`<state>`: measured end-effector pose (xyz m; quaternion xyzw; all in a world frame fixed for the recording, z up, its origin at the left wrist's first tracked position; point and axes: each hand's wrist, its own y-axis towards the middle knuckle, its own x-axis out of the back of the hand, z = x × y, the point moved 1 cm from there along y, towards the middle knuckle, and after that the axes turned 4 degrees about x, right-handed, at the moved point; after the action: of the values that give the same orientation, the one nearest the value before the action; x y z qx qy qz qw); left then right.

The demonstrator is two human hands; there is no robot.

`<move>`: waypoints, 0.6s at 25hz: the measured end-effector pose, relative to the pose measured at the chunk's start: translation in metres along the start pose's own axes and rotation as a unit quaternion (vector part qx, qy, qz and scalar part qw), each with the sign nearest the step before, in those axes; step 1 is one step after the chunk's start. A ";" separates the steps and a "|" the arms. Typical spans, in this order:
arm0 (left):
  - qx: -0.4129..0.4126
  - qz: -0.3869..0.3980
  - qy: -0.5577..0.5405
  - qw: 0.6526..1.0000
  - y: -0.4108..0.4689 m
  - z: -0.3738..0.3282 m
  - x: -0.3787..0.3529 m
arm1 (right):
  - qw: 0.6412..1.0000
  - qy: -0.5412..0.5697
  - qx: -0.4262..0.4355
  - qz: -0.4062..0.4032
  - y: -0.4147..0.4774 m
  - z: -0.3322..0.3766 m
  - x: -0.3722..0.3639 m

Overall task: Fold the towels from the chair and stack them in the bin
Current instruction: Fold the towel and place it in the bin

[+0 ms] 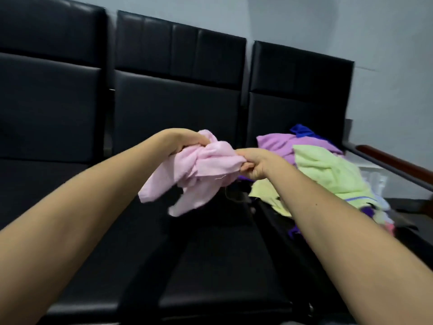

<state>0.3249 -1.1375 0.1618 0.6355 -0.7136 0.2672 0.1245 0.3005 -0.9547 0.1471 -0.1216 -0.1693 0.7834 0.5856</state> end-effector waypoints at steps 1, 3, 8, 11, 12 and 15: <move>-0.047 -0.050 0.053 0.996 0.004 0.020 0.009 | 1.000 -0.021 -0.010 -0.018 0.018 -0.006 -0.020; -0.110 -0.255 0.244 0.929 0.019 0.067 0.012 | 0.986 -0.151 -0.035 -0.066 0.043 -0.025 -0.051; 0.170 -0.277 0.267 0.907 0.046 0.146 0.034 | 0.896 -0.405 0.172 -0.058 0.066 -0.080 -0.094; 0.129 -0.293 0.222 0.921 0.020 0.181 0.004 | 0.813 -0.508 0.283 0.040 0.072 -0.112 -0.124; 0.143 -0.256 0.222 0.930 0.016 0.192 -0.010 | 0.796 -0.540 0.270 0.050 0.077 -0.122 -0.130; 0.142 -0.224 0.212 0.941 0.016 0.195 -0.009 | 0.810 -0.539 0.231 -0.006 0.090 -0.142 -0.138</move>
<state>0.3419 -1.2346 -0.0075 0.7190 -0.4644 0.4590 0.2382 0.3166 -1.0927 -0.0203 0.4598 -0.2721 0.7360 0.4156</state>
